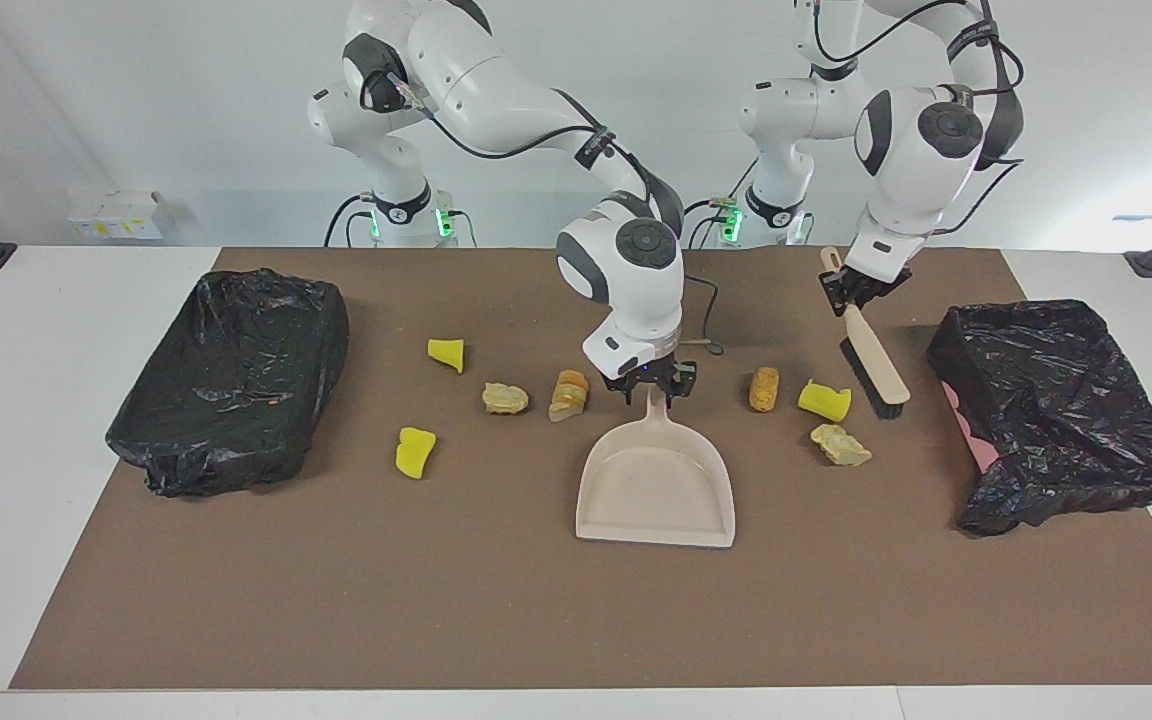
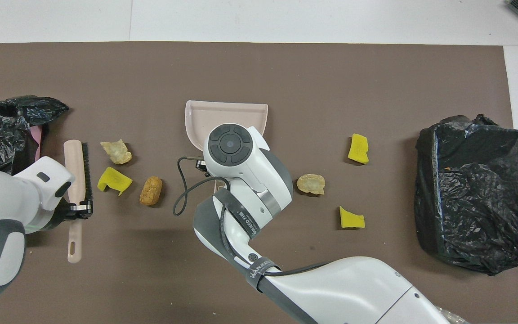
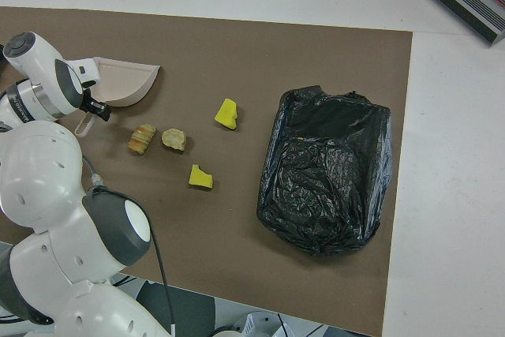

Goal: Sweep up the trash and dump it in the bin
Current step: 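Sweep the bread and sponge pieces toward the dustpan with the left gripper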

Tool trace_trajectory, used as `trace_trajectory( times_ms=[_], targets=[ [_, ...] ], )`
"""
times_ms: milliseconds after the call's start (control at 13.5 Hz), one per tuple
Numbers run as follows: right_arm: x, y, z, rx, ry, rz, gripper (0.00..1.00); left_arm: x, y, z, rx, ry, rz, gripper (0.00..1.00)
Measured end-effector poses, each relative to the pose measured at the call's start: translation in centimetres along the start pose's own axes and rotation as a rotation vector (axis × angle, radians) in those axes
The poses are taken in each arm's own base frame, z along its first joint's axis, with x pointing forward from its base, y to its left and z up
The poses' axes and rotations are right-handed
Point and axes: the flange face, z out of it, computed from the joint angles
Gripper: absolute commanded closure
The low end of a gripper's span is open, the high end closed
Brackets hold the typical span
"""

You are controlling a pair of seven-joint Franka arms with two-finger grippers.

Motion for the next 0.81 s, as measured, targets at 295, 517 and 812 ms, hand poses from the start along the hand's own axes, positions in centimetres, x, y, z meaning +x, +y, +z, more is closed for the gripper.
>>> trace_trajectory(
  times_ms=[295, 517, 812],
  targets=[
    [-0.1, 0.0, -0.5, 0.002, 0.006, -0.018, 1.00, 1.1, -5.3, 1.7, -0.011, 0.020, 0.013, 1.00],
    [0.1, 0.2, -2.8, 0.013, 0.027, -0.106, 1.00, 1.4, -4.9, 4.2, -0.014, 0.032, 0.030, 1.00],
    [0.8, 1.8, -5.0, -0.030, 0.022, -0.298, 1.00, 2.6, -1.8, 7.3, -0.018, 0.036, 0.095, 1.00]
  ],
)
